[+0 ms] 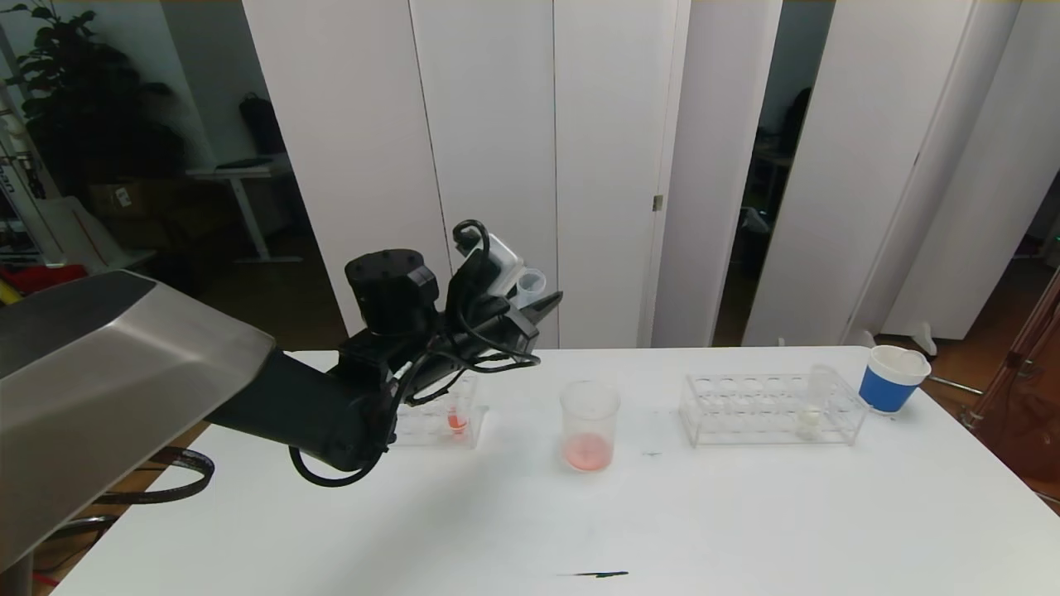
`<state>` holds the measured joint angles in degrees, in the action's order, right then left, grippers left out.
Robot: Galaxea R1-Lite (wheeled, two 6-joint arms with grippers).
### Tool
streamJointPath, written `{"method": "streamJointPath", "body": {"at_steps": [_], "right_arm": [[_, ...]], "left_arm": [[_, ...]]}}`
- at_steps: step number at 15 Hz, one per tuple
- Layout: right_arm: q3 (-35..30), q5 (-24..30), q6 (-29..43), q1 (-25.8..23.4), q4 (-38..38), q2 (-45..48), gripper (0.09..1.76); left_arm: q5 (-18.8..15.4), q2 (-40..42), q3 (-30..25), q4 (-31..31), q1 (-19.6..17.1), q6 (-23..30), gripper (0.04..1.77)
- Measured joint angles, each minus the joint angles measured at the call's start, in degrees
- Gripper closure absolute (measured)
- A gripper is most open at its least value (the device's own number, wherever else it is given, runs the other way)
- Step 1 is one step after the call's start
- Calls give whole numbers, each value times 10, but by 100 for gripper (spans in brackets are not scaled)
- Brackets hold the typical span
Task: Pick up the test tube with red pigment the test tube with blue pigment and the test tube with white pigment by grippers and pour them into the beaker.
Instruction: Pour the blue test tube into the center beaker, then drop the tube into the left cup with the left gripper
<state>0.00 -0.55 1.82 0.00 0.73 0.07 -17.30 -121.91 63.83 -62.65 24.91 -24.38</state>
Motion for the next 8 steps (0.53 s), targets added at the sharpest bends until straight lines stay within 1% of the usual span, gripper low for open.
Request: {"method": "streamJointPath", "body": {"at_steps": [3, 5, 8], "right_arm": [[0, 0, 0, 0, 0, 0, 10], [0, 0, 0, 0, 0, 0, 10], [0, 0, 0, 0, 0, 0, 10]], "left_arm": [[-40, -44, 16, -30, 5, -94, 122], [-66, -67, 20, -43, 6, -138, 122], [-70, -90, 22, -57, 7, -211, 122]]}}
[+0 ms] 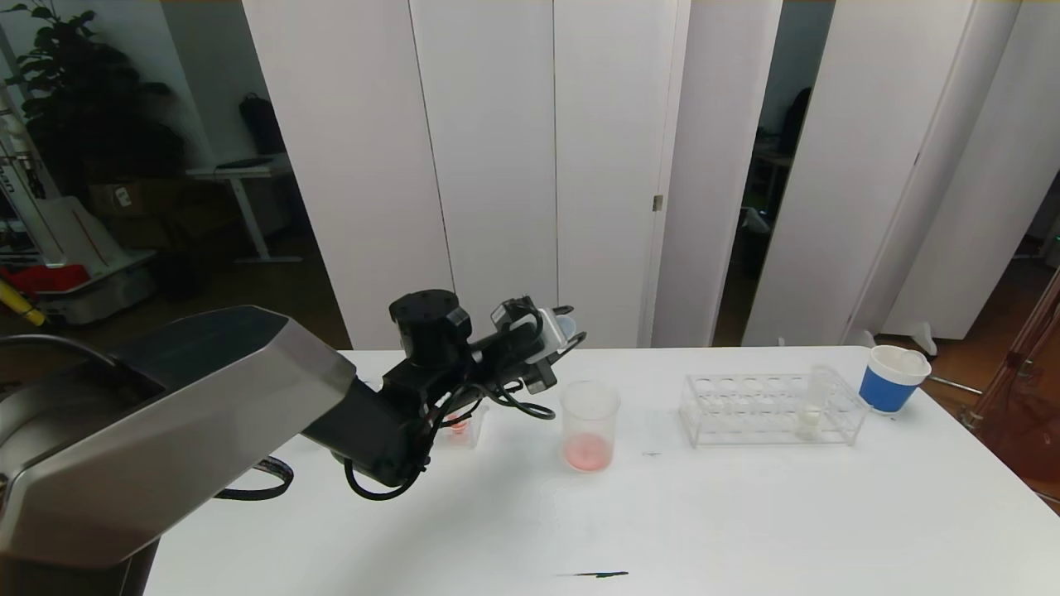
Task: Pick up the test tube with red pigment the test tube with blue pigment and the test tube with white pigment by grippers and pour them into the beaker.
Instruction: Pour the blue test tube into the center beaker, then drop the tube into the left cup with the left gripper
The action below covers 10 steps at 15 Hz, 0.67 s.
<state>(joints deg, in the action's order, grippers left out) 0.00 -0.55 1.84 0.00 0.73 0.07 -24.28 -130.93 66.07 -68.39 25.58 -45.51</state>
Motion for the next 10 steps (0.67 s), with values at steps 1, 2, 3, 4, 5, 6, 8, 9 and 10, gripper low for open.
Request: {"method": "streamJointPath", "body": {"at_steps": [1, 2, 3, 4, 5, 6, 8, 9, 10], "right_arm": [[0, 0, 0, 0, 0, 0, 10], [0, 0, 0, 0, 0, 0, 10], [0, 0, 0, 0, 0, 0, 10], [0, 0, 0, 0, 0, 0, 10], [0, 0, 0, 0, 0, 0, 10], [0, 0, 0, 0, 0, 0, 10], [0, 0, 0, 0, 0, 0, 10], [0, 0, 0, 0, 0, 0, 10], [0, 0, 0, 0, 0, 0, 10]], "left_arm": [[2, -7, 0, -15, 1, -30, 122], [3, -14, 0, -28, 2, -66, 122], [3, -20, -1, -35, 3, -97, 122], [3, -25, -1, -37, 4, -121, 122], [3, -30, -2, -38, 5, -136, 122], [3, -34, 0, -38, 7, -146, 122], [4, -41, 7, -37, 12, -169, 122], [5, -44, 12, -38, 14, -183, 122], [5, -47, 15, -38, 15, -199, 122]]}}
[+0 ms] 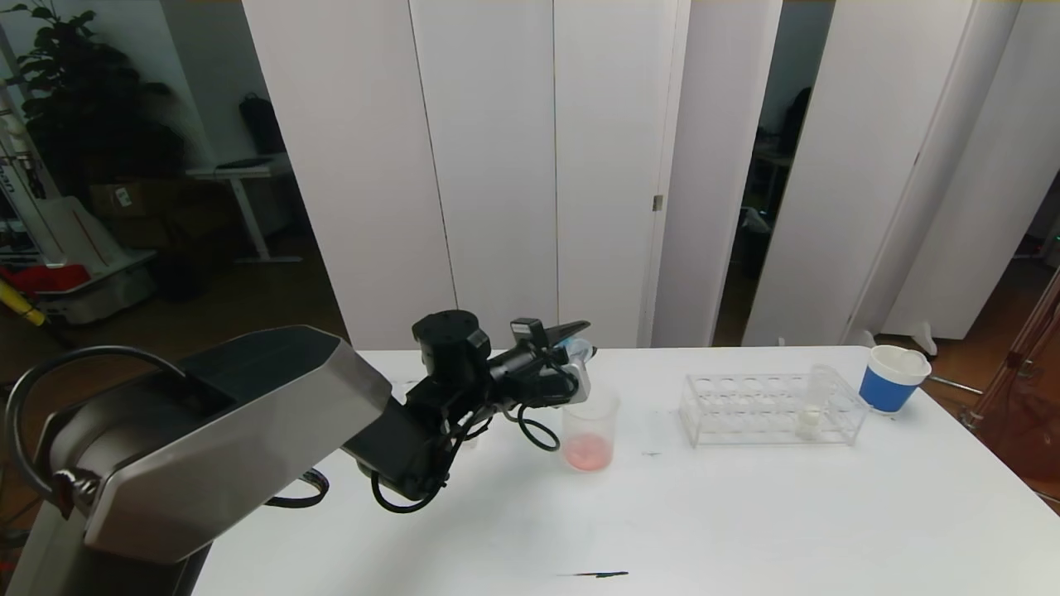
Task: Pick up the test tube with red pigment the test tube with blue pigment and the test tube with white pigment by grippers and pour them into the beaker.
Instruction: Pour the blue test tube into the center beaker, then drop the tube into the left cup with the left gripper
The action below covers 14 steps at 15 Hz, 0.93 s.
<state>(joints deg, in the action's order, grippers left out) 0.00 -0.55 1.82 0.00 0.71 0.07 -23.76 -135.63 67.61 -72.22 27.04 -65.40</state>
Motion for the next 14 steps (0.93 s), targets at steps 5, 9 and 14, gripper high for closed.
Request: {"method": "streamJointPath", "body": {"at_steps": [5, 9, 14], "right_arm": [[0, 0, 0, 0, 0, 0, 10], [0, 0, 0, 0, 0, 0, 10], [0, 0, 0, 0, 0, 0, 10]], "left_arm": [[0, -9, 17, -3, 0, -79, 122], [3, -19, 29, -3, 0, -119, 122], [5, -29, 43, -3, -2, -144, 122]]}}
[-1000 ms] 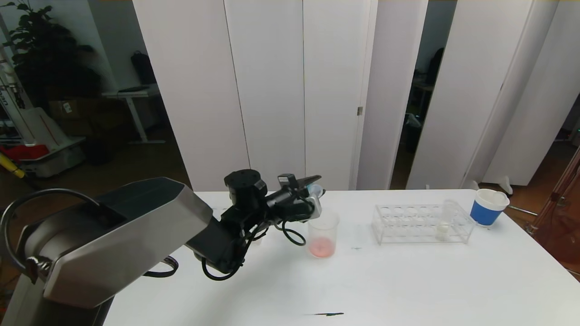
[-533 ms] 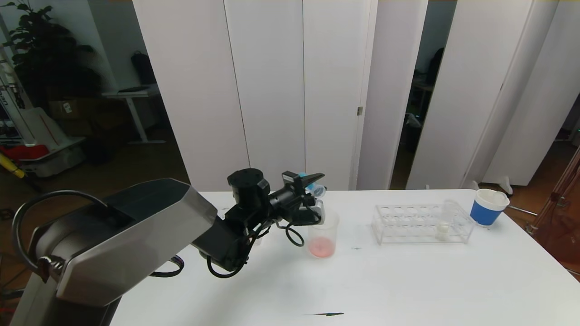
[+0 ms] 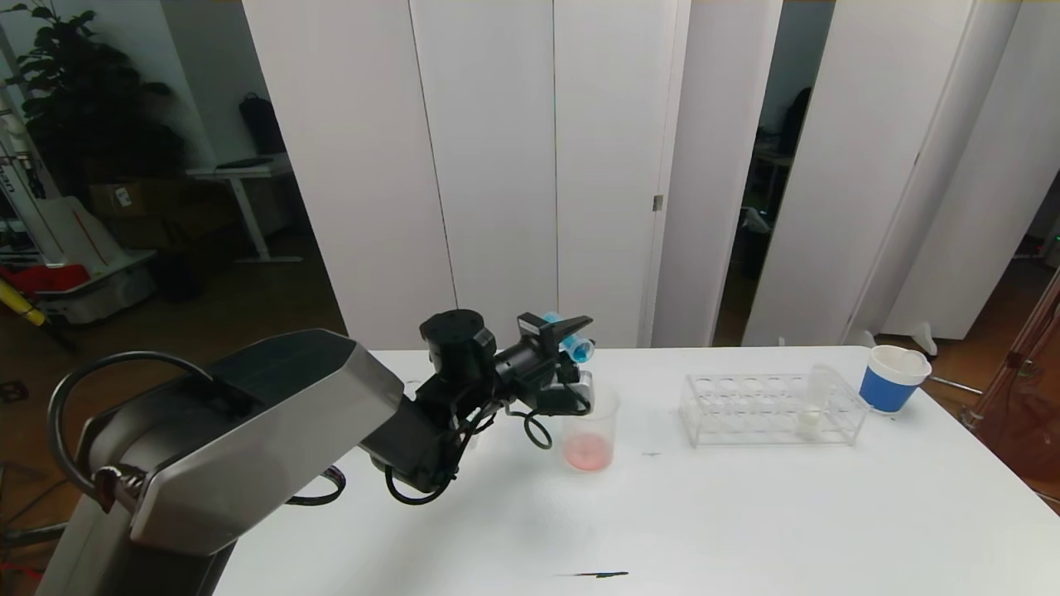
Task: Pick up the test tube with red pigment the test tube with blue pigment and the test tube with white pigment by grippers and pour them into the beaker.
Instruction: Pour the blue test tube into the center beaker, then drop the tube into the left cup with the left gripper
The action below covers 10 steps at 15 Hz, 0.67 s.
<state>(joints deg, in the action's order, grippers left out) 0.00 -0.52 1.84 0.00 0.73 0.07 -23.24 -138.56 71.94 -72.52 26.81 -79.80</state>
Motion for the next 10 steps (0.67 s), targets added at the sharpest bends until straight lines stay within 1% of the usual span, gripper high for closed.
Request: {"method": "streamJointPath", "body": {"at_steps": [8, 10], "right_arm": [[0, 0, 0, 0, 0, 0, 10], [0, 0, 0, 0, 0, 0, 10]], "left_arm": [[-1, -24, 38, -1, -4, -1, 122], [-2, -29, 45, -14, -6, -12, 122]]}}
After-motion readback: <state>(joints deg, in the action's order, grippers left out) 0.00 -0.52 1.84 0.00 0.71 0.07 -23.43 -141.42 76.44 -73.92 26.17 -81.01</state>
